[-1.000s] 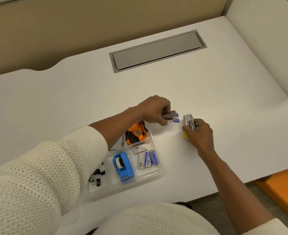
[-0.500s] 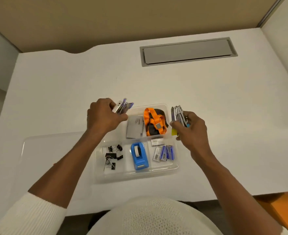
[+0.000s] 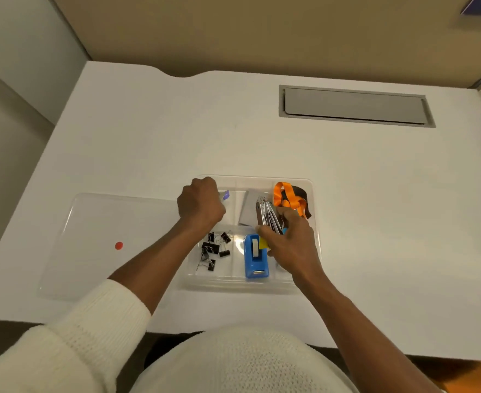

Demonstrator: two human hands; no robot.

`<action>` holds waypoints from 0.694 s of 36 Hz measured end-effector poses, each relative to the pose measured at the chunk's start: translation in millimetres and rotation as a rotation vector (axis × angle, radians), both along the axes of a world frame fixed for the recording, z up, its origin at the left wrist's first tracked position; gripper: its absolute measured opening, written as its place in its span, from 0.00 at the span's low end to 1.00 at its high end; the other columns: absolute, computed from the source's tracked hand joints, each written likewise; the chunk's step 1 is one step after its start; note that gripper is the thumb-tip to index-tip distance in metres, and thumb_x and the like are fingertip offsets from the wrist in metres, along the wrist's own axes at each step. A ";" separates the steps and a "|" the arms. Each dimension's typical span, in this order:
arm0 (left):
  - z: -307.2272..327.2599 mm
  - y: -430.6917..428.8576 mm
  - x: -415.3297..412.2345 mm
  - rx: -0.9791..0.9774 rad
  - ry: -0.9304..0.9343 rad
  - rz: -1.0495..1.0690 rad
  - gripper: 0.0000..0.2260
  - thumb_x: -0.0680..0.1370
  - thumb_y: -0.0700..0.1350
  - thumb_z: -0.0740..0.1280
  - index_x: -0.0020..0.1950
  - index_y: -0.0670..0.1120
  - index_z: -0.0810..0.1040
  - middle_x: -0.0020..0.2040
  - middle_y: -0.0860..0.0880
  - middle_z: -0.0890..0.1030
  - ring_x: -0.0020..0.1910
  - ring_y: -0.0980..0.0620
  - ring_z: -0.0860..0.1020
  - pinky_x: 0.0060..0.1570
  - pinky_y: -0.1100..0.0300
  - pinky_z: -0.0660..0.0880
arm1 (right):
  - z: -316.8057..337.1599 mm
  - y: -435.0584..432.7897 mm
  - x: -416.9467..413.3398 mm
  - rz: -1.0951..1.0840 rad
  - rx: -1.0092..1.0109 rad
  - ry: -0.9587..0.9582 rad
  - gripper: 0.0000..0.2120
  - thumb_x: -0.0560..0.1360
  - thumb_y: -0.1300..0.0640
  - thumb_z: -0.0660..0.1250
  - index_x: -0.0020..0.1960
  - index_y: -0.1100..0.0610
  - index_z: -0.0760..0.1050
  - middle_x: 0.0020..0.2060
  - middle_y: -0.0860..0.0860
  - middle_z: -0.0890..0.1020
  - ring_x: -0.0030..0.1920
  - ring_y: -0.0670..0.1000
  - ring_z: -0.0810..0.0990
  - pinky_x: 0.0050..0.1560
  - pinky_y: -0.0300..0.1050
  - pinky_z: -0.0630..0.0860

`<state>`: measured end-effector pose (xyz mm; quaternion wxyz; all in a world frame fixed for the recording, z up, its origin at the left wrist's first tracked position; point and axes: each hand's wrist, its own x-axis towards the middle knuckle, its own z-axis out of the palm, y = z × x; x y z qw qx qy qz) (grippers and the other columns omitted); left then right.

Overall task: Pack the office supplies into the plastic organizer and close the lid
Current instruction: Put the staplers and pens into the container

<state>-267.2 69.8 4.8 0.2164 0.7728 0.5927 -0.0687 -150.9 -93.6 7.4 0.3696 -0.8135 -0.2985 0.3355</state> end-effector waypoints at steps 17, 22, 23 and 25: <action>-10.5 -3.2 10.7 -0.003 0.007 -0.064 0.11 0.75 0.39 0.75 0.45 0.45 0.72 0.52 0.44 0.81 0.51 0.43 0.82 0.40 0.55 0.73 | -14.3 4.7 -18.6 0.049 -0.062 -0.042 0.20 0.74 0.52 0.76 0.63 0.50 0.74 0.41 0.35 0.74 0.41 0.50 0.83 0.45 0.53 0.86; -7.3 2.5 3.8 -0.027 -0.072 -0.042 0.07 0.74 0.37 0.72 0.42 0.42 0.74 0.50 0.42 0.81 0.50 0.41 0.83 0.39 0.55 0.73 | -19.2 10.6 -29.1 0.057 -0.062 -0.027 0.20 0.72 0.49 0.77 0.61 0.48 0.74 0.44 0.40 0.78 0.44 0.51 0.84 0.44 0.57 0.86; -8.3 3.1 2.6 -0.033 -0.085 -0.035 0.09 0.75 0.38 0.73 0.41 0.43 0.74 0.47 0.43 0.81 0.49 0.41 0.83 0.38 0.55 0.73 | -19.4 12.1 -31.0 0.060 -0.060 -0.026 0.19 0.72 0.49 0.76 0.59 0.46 0.73 0.44 0.39 0.78 0.44 0.51 0.84 0.44 0.57 0.85; -9.0 3.9 0.0 -0.049 -0.107 -0.019 0.11 0.75 0.43 0.75 0.39 0.43 0.74 0.43 0.45 0.78 0.47 0.42 0.83 0.37 0.56 0.72 | -19.4 15.5 -34.1 0.063 -0.058 -0.030 0.18 0.72 0.49 0.76 0.55 0.44 0.71 0.43 0.37 0.77 0.43 0.52 0.84 0.44 0.58 0.85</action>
